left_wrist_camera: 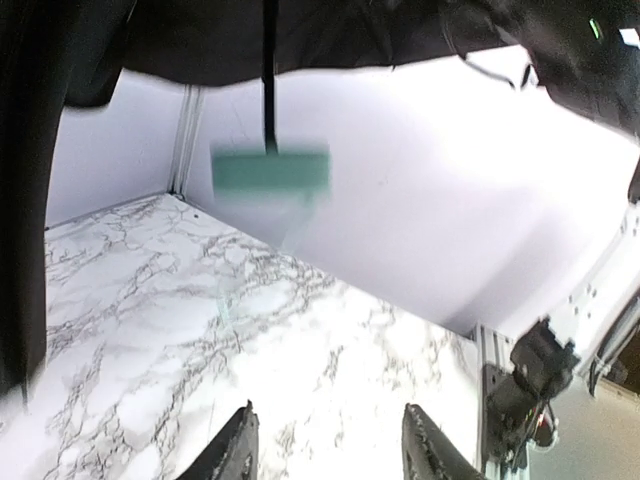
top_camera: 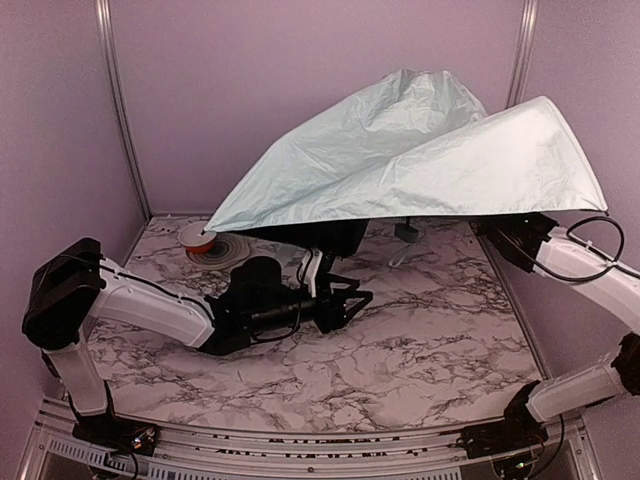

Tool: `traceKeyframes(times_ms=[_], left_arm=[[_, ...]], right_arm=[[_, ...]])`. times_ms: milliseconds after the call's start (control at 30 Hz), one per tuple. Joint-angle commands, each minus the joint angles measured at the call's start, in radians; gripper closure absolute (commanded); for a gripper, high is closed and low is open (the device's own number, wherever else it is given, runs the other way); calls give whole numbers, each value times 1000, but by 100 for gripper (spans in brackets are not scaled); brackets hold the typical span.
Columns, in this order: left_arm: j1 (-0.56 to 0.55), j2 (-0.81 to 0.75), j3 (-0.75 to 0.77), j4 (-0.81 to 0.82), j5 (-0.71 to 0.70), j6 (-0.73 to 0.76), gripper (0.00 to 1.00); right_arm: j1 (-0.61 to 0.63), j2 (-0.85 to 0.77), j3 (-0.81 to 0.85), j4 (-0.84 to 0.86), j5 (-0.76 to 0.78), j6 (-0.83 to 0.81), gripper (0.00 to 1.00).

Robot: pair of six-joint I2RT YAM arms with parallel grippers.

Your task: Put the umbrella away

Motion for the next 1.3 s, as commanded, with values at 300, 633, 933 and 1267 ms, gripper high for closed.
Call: traceKeyframes(times_ms=[300,633,933,1267], left_arm=[[-10,-346,-190,-340,251,392,45],[52,-527,-213,-630,167,552,40],[56,-591,-290,-747,71,640,20],[25,-508,-178,-736,42,632,19]], right_arm=[[-449,9,456,-658,-932,-491,100],[-453,81,643,-1045,-1162,-793,99],[-454,90,634,-824,-1049,-668,100],[-456,156,712,-693,-1228,-577,99]])
